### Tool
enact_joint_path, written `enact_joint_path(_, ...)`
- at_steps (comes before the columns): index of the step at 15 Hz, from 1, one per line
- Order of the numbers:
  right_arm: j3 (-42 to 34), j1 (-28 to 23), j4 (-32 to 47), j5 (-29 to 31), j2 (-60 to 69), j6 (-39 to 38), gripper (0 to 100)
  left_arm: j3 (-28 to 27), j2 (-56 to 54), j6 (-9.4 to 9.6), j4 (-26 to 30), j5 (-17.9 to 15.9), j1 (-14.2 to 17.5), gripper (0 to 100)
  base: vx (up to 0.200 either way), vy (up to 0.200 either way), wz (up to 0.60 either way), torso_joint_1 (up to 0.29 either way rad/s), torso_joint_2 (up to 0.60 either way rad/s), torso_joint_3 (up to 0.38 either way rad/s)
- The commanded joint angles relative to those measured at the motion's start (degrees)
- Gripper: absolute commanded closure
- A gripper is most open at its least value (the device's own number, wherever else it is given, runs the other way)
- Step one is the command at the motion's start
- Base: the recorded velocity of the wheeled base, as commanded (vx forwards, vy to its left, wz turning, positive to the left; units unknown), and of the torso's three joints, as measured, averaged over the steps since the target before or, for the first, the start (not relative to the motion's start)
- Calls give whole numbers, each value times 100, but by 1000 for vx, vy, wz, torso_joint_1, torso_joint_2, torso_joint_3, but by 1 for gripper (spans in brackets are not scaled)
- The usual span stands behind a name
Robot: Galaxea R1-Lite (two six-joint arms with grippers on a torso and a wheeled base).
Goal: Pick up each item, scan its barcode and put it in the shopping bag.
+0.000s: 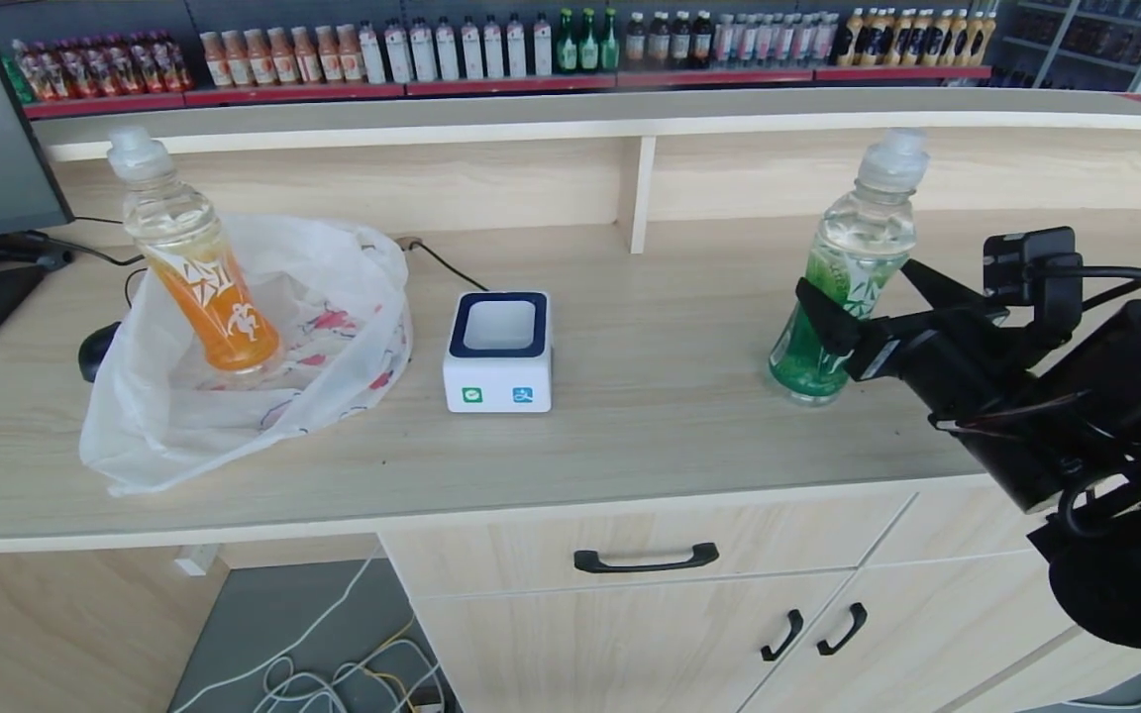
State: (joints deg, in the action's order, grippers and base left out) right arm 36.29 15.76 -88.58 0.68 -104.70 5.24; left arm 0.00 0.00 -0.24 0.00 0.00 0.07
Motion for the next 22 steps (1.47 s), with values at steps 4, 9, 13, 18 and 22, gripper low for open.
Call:
enact_joint_path(4,229,-12,16,-77,-243,3,0,0,0,-2,0,0,1,0,0,0,0,0,0,0)
enact_joint_path(9,651,-3,482,-86,-208,3,0,0,0,-2,0,0,1,0,0,0,0,0,0,0)
enact_joint_path(13,871,6,860,-86,-182,3,0,0,0,-2,0,0,1,0,0,0,0,0,0,0)
enact_joint_path(18,1214,32,1255,-86,-138,3,0,0,0,-2,0,0,1,0,0,0,0,0,0,0)
enact_joint_path(22,1222,32,1273,-95,-129,3,0,0,0,-2,0,0,1,0,0,0,0,0,0,0)
